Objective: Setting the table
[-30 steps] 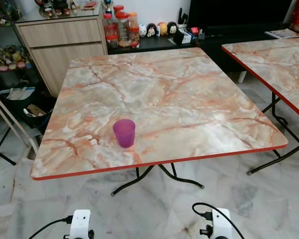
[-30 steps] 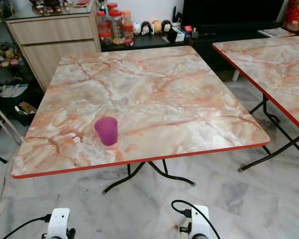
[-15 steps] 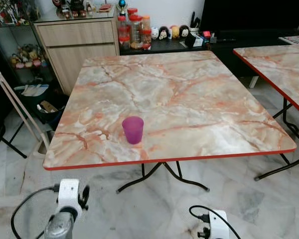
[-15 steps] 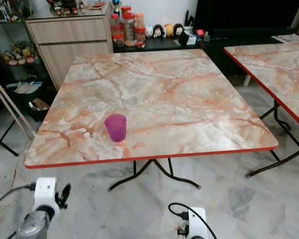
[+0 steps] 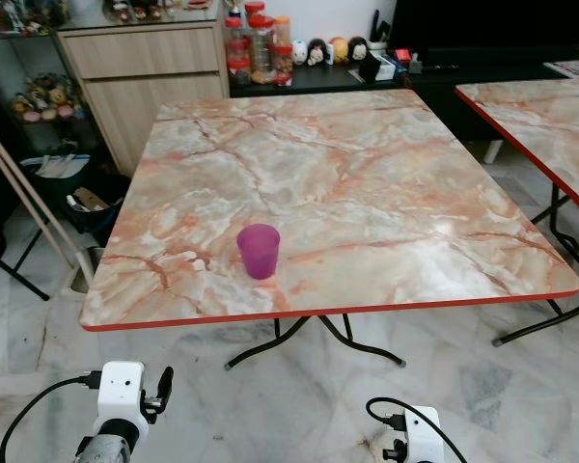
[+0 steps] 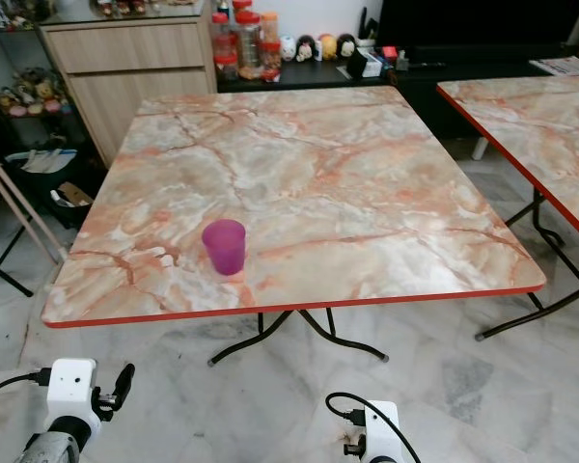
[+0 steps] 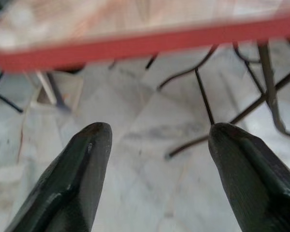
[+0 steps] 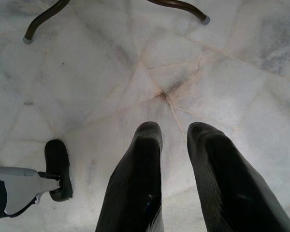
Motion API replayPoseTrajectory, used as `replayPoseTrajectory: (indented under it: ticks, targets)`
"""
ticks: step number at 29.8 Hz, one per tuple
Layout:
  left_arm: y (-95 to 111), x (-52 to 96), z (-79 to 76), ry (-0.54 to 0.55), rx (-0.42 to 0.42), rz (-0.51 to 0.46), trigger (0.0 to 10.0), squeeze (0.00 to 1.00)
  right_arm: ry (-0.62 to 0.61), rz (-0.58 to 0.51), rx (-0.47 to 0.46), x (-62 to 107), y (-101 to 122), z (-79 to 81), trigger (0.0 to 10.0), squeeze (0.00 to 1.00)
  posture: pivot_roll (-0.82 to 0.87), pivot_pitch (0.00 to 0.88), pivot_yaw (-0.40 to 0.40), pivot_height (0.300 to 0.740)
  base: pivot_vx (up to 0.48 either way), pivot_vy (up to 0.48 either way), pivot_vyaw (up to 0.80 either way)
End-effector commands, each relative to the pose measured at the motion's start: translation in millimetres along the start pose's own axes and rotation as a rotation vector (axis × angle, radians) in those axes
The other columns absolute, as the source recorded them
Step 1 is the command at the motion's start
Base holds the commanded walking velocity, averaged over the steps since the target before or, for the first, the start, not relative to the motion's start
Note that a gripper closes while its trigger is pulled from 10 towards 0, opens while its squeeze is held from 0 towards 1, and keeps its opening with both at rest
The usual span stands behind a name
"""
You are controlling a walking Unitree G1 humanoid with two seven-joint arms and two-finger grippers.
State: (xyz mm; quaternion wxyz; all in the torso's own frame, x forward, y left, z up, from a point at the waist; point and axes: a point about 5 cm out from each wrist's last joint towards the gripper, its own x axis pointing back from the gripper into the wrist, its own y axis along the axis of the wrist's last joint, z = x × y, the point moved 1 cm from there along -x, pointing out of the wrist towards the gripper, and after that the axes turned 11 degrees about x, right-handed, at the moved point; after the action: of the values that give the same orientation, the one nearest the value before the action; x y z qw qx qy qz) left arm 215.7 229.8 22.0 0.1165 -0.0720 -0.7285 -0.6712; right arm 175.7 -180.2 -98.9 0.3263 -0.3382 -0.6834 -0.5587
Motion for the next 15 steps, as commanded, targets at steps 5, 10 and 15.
replayPoseTrajectory:
  ticks: [5, 10, 15]
  targets:
    - [66.0, -17.5, -18.1, -0.061, 0.098, -0.196, 10.0, 0.00, 0.010, 0.002, 0.019, 0.0, -0.2, 0.7, 10.0, 0.00, 0.08, 0.000, -0.001, 0.740, 0.000, 0.000, 0.00]
    - [124.4, -44.6, -43.2, -0.182, 0.128, -0.315, 10.0, 0.00, 0.002, -0.009, 0.003, -0.8, 4.3, 0.3, 10.0, 0.00, 0.06, 0.000, 0.006, 0.740, 0.000, 0.000, 0.00]
    - [143.3, -66.7, -58.1, -0.197, 0.164, -0.322, 10.0, 0.00, -0.004, -0.009, -0.015, -0.7, 4.2, 0.3, 10.0, 0.00, 0.05, 0.000, 0.017, 0.740, 0.000, 0.000, 0.00]
